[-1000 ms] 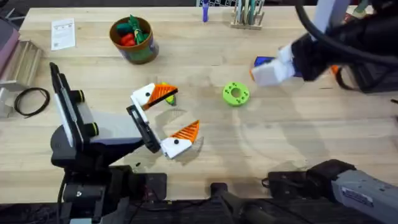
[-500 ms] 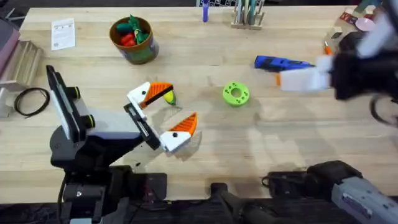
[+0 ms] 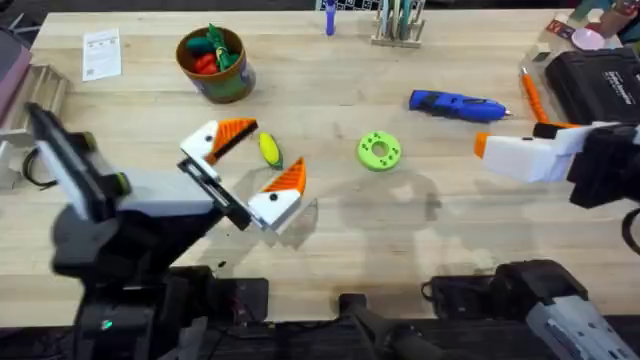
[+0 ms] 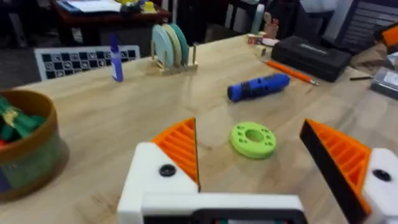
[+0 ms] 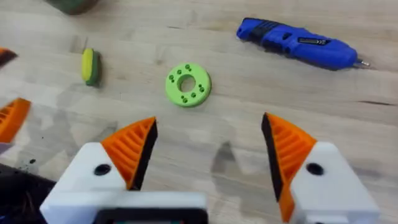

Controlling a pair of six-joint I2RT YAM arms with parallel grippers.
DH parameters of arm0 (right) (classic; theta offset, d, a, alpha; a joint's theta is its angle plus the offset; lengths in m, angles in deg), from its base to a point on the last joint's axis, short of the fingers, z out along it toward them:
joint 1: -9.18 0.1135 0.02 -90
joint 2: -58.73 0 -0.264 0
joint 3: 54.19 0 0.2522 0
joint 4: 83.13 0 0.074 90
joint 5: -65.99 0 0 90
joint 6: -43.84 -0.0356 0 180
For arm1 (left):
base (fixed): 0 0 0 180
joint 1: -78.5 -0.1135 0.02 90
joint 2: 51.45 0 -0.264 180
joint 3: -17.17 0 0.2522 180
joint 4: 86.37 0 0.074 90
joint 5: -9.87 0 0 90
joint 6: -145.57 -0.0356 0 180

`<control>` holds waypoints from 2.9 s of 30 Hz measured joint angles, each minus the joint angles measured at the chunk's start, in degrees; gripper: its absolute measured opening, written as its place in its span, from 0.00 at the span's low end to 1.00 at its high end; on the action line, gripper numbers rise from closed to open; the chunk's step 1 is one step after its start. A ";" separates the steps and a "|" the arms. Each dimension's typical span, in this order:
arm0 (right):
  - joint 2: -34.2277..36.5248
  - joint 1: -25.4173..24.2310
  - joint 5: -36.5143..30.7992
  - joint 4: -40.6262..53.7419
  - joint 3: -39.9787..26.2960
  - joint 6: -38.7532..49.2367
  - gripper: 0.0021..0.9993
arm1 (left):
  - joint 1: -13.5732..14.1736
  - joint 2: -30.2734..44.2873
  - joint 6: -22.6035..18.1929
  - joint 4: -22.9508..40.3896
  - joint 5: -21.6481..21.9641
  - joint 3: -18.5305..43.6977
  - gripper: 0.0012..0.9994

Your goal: Pick up the gripper from the table and insert it into the empty holder that is missing its gripper. Then pick up a screw, insert it into the mounting hole, and use the screwdriver to tighten it. Finally, clean up the table by picking up the vegetable and placing it into the bucket.

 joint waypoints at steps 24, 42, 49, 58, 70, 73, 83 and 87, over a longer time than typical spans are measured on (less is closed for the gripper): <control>-0.01 0.00 -0.02 -0.31 0.07 -0.33 0.98 | 0.00 39.22 -5.34 20.06 12.50 37.45 0.99; -0.01 0.00 -0.02 -0.31 0.07 -0.33 0.98 | 12.14 53.32 8.05 48.04 39.44 54.15 0.99; 0.00 0.00 -0.02 -0.31 0.07 -0.33 0.98 | 19.54 67.55 25.43 55.08 48.86 60.43 0.99; -0.01 0.00 -0.02 -0.22 0.07 -0.33 0.98 | 21.99 82.43 34.18 53.84 49.18 60.63 0.99; 0.01 0.00 -0.02 -0.20 0.07 -0.34 0.98 | 19.61 94.33 40.68 48.98 44.69 60.64 0.99; 0.01 0.00 -0.02 -0.20 0.07 -0.35 0.98 | 18.59 96.88 41.87 48.81 44.32 60.64 0.99; 0.00 0.00 -0.02 -0.20 0.07 -0.35 0.98 | 18.60 101.05 41.99 47.47 43.24 60.64 0.99; 0.01 0.00 -0.02 -0.17 0.07 -0.35 0.98 | 18.60 101.06 41.97 47.30 43.00 60.64 0.86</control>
